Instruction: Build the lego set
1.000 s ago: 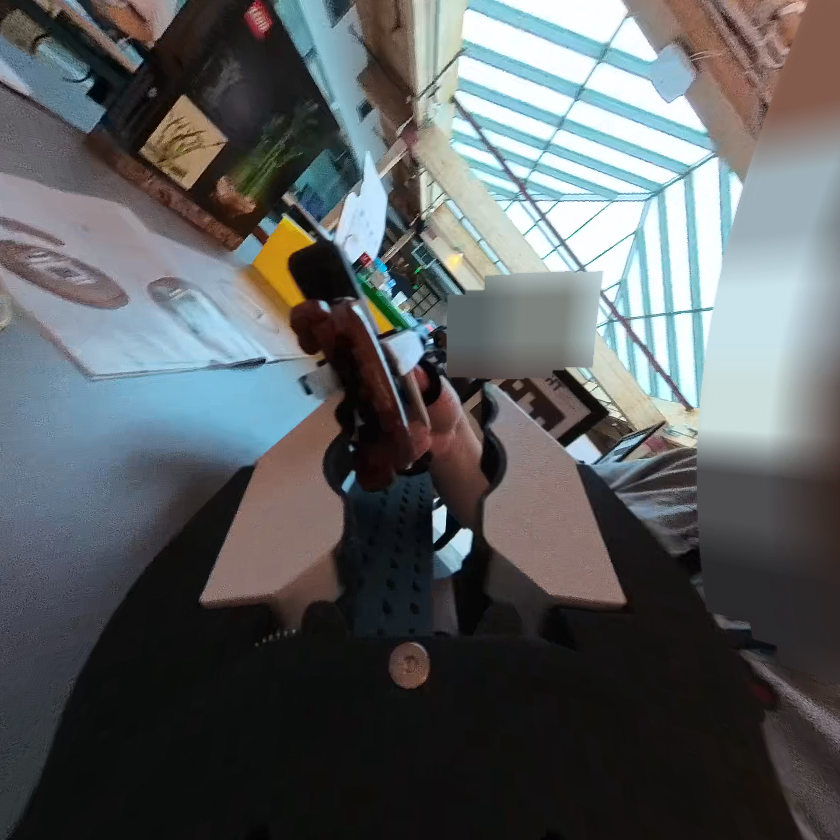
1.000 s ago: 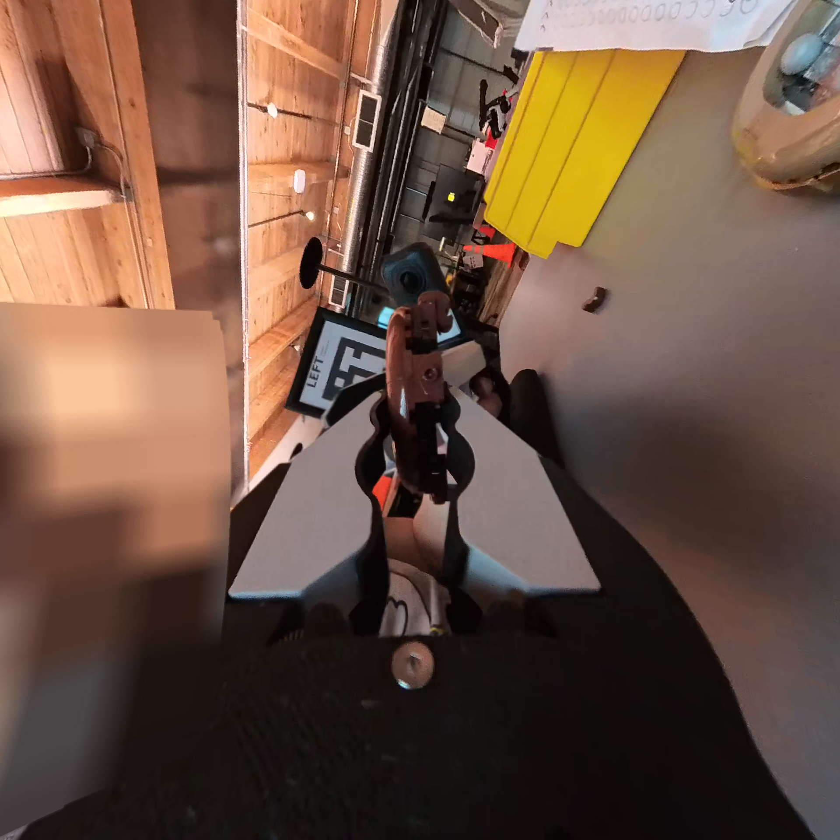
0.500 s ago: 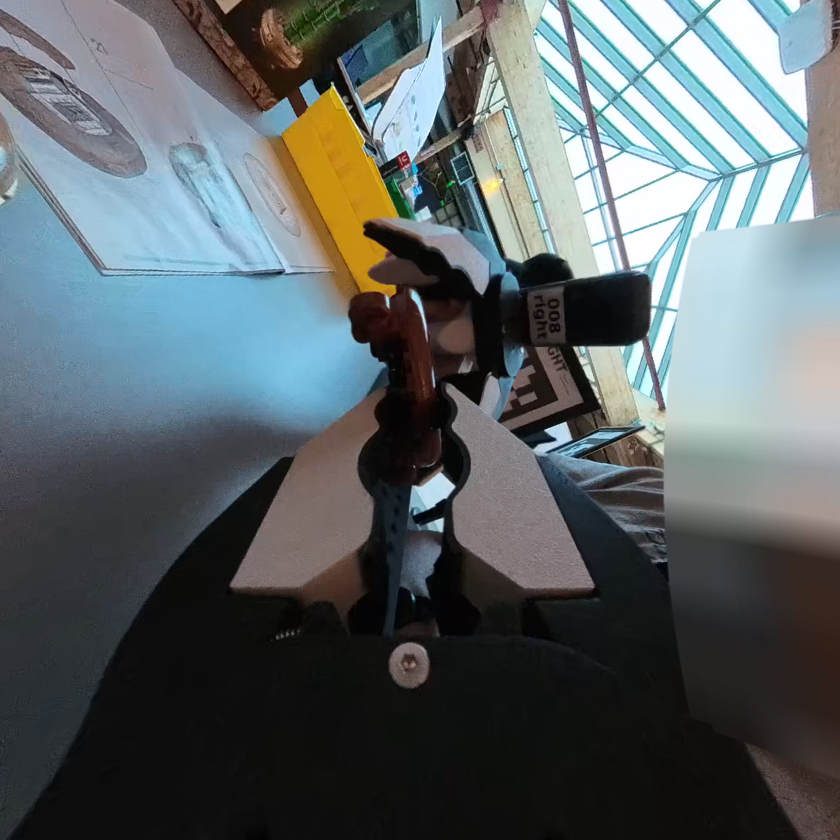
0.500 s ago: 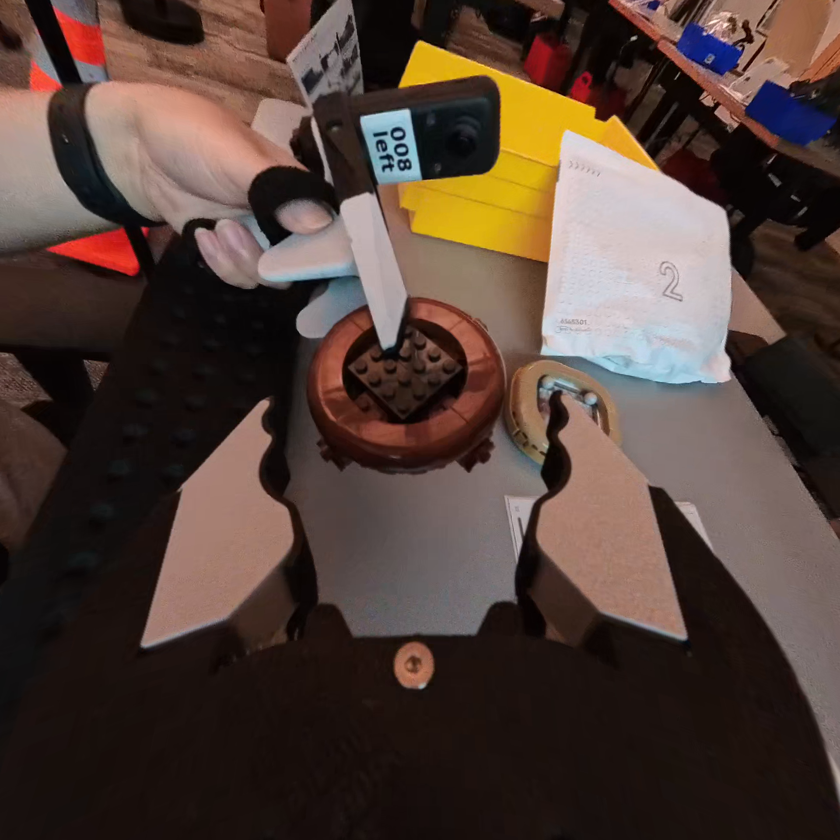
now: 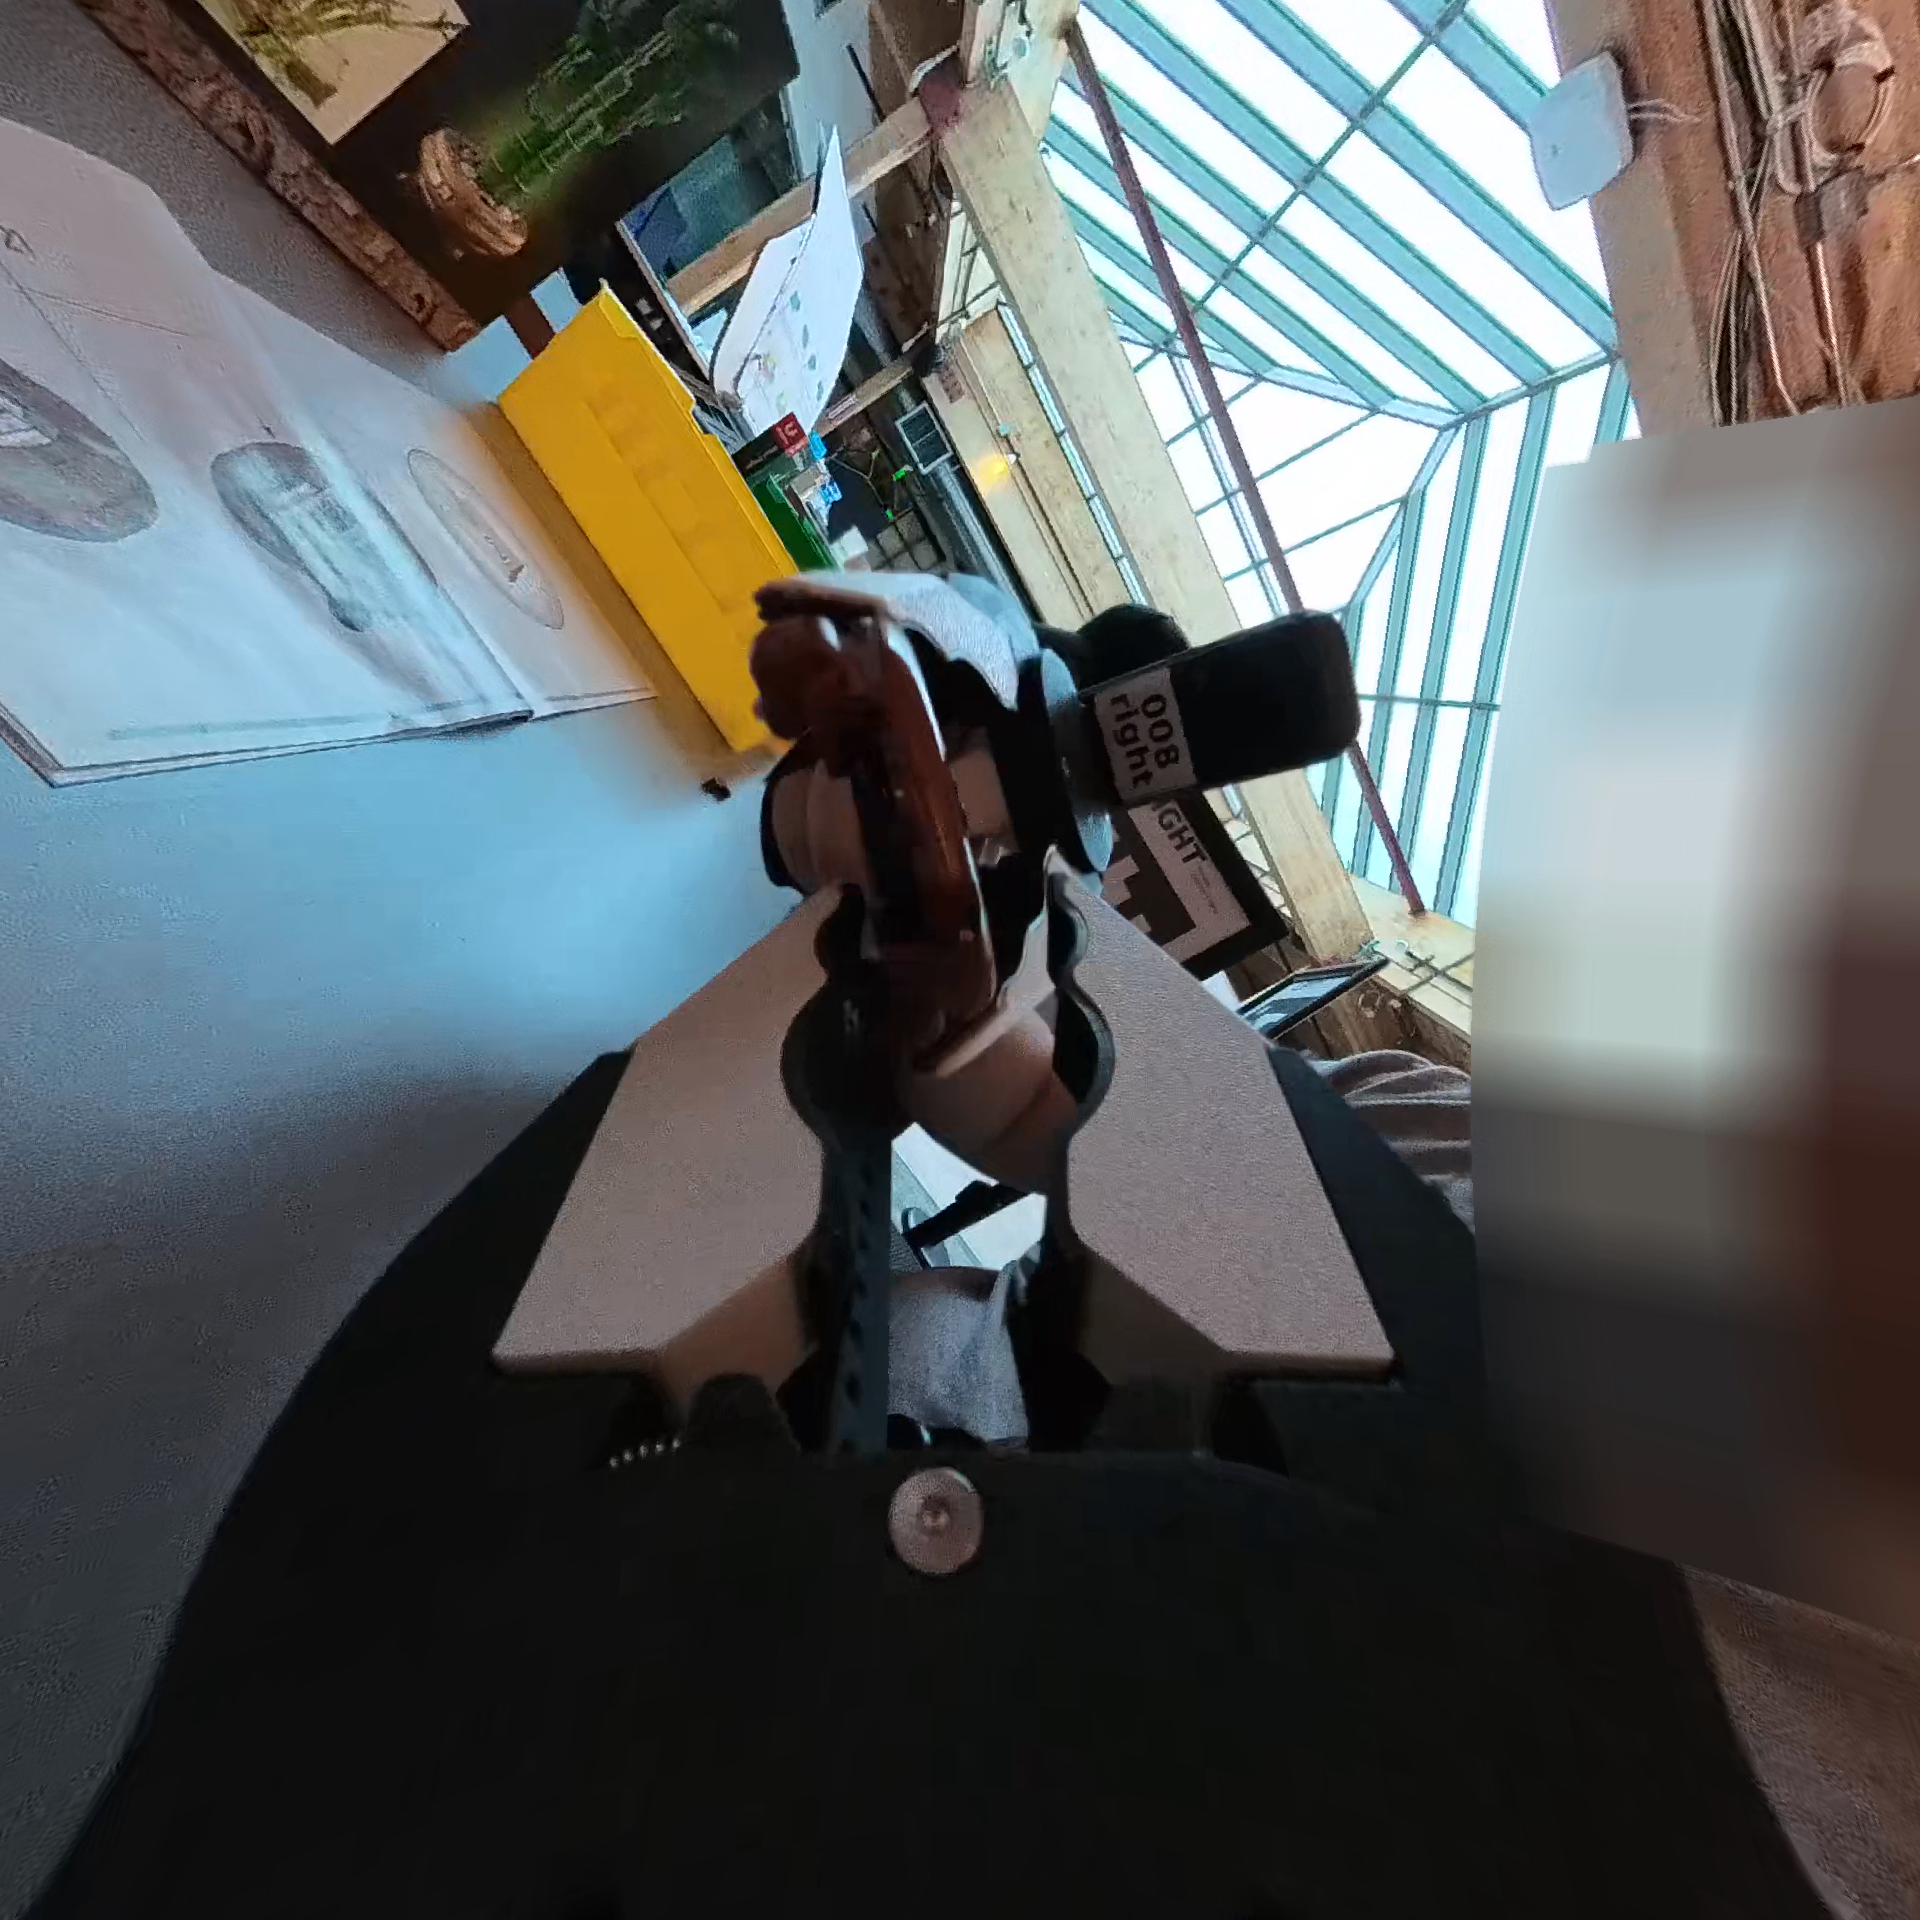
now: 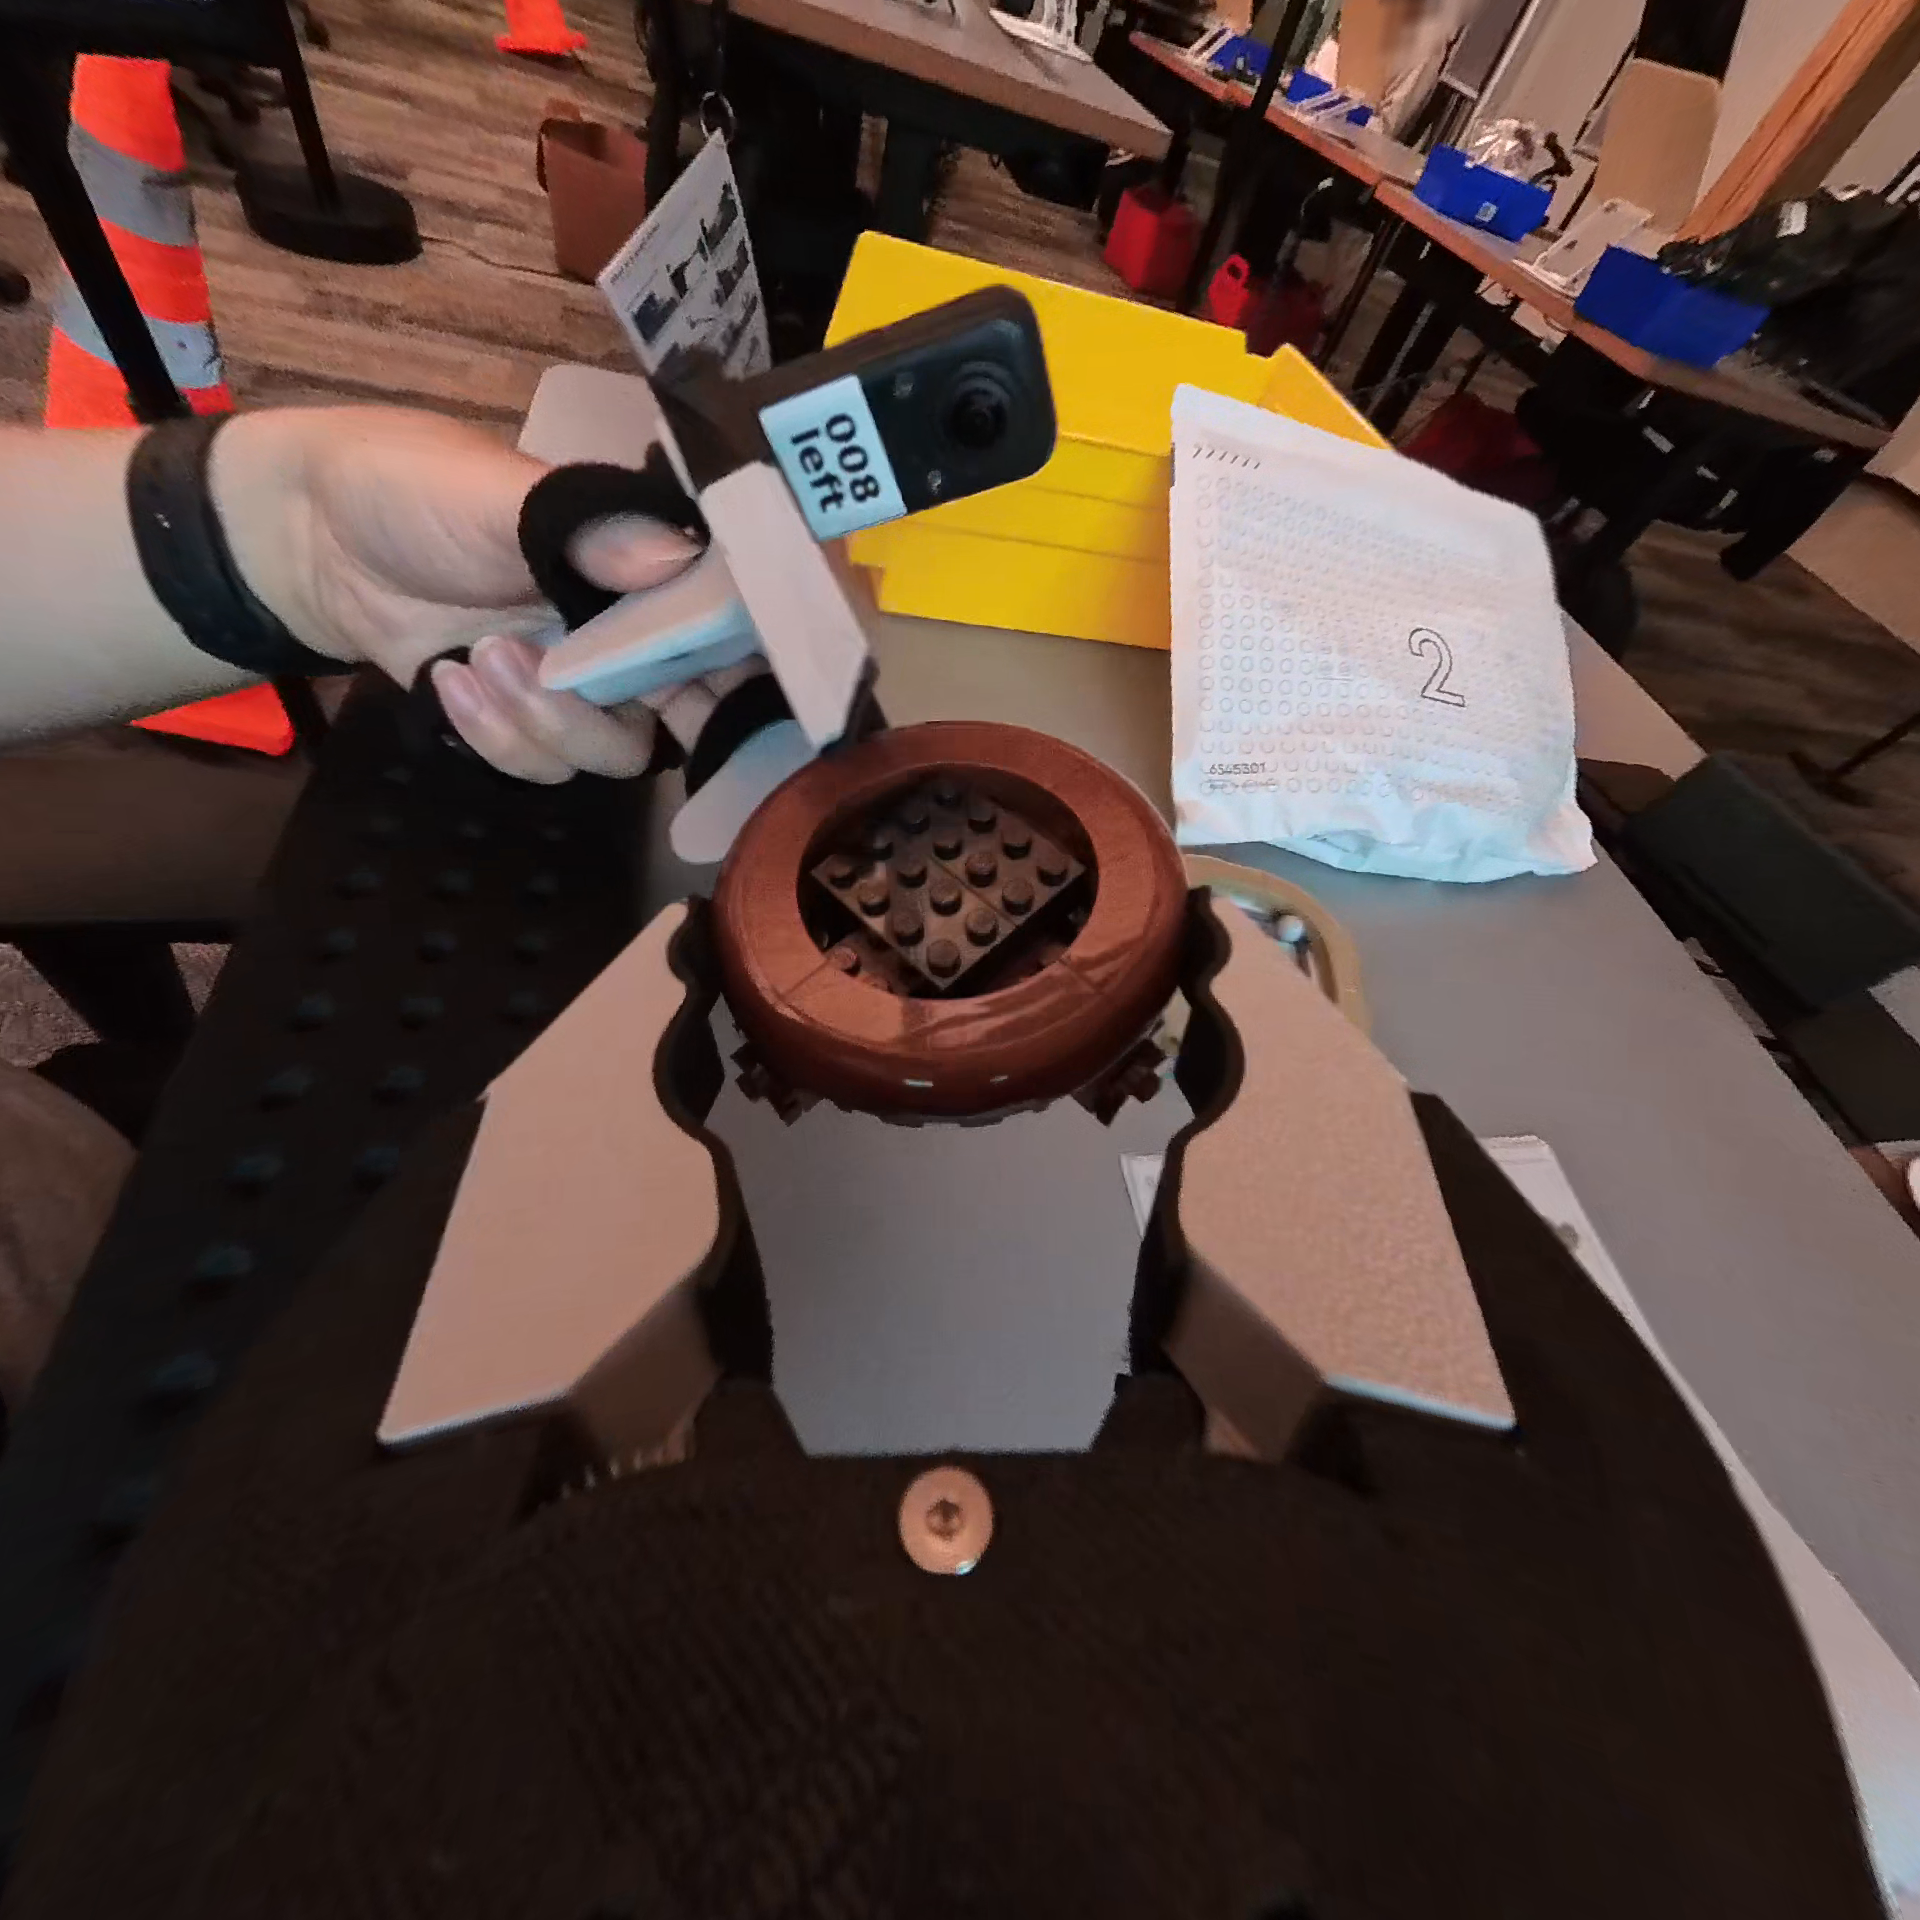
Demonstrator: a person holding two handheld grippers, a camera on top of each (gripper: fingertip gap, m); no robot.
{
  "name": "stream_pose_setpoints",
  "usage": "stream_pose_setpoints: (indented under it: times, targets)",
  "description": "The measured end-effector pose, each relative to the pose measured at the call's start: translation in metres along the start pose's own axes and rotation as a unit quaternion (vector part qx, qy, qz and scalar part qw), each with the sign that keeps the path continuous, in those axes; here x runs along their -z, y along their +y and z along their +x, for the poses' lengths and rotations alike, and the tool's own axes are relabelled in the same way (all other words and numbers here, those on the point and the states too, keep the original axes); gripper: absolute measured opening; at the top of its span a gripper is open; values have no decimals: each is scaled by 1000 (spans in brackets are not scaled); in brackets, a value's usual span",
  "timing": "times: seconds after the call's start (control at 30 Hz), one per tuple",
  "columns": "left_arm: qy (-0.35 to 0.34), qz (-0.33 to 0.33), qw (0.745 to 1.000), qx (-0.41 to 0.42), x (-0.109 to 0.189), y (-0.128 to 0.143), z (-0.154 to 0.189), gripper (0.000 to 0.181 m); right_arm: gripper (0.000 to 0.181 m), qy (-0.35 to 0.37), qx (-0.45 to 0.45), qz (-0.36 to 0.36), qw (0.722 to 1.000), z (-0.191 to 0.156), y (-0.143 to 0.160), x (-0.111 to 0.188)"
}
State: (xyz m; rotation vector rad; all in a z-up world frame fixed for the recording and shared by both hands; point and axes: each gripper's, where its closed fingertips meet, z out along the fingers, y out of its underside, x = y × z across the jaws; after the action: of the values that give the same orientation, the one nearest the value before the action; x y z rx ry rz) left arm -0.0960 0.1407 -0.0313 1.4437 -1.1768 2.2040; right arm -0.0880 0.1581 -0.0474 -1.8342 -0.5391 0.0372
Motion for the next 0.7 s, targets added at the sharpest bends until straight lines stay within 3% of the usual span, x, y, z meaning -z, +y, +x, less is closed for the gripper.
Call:
stream_pose_setpoints:
  times: [0.13, 0.27, 0.37, 0.7]
  targets:
    - [-8, 0, 1000, -8, -1, 2, -5, 31, 89, -7, -12, 7, 1000, 1, -2, 1]
    - [-15, 33, 999, -28, 5, -9, -5, 31, 89, 38, 12, 3, 999, 6, -3, -6]
    - [-18, 70, 996, -47, 14, -19, -4, 27, 89, 30, -8, 28, 999, 2, -9, -8]
    - [31, 90, 995, 20, 13, -7, -3, 52, 88, 67, 1, 71, 995, 10, -22, -1]
